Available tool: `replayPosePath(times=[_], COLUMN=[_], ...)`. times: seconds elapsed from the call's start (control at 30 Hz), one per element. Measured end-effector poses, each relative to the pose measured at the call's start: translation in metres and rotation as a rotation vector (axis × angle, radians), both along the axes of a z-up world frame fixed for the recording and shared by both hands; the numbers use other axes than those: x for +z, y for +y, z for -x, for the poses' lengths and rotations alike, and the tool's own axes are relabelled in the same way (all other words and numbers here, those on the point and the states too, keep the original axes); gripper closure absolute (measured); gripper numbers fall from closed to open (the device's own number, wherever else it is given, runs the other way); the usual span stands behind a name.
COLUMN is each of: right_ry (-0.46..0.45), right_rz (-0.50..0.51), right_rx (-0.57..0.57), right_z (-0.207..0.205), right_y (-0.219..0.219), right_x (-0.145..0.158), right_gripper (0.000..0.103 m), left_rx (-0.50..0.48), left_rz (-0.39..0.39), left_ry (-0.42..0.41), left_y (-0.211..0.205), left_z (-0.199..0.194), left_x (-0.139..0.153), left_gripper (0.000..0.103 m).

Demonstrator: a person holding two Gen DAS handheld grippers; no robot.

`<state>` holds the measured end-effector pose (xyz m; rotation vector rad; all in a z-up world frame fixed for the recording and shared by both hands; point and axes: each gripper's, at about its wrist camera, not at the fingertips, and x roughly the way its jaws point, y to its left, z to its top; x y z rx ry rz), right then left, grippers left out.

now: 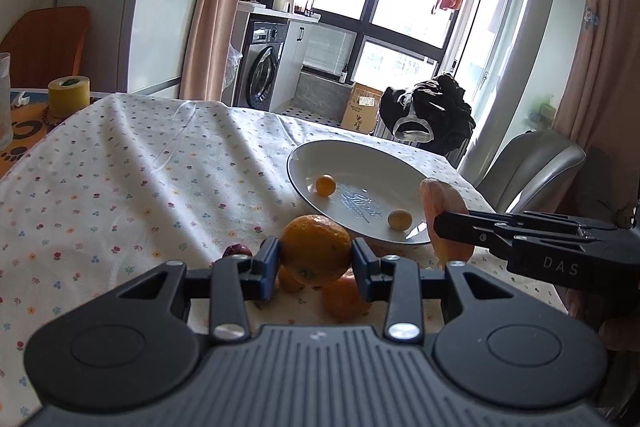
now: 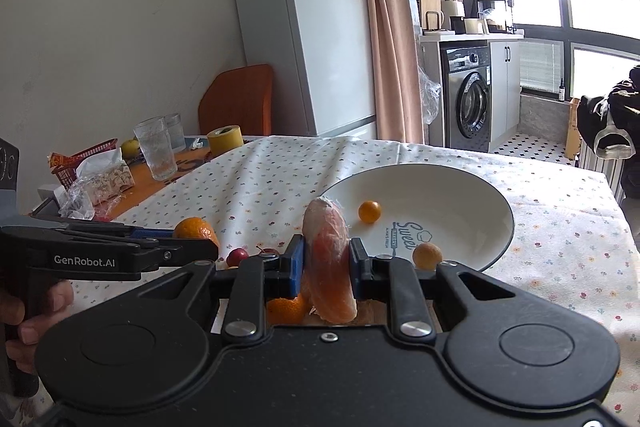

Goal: Organize fruits
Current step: 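Lower large orange into white bowl with left gripper while right drops peeled piece there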

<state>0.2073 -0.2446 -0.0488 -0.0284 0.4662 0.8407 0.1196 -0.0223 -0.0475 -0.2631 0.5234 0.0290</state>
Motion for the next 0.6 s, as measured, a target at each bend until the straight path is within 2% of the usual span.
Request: replayPosePath(times=[0.6], right_ry=[0.006], right_rz=[-0.043], right_rx=[-0.072], right_z=[-0.044], right_y=[-0.005], right_x=[0.006], right_gripper=[0.082], left_rx=[-0.048], left_rz=[-0.062], left_ry=[0.005], left_y=[-0.015], left_z=[-0.057], left_x=[0.01], left_gripper=[0.066])
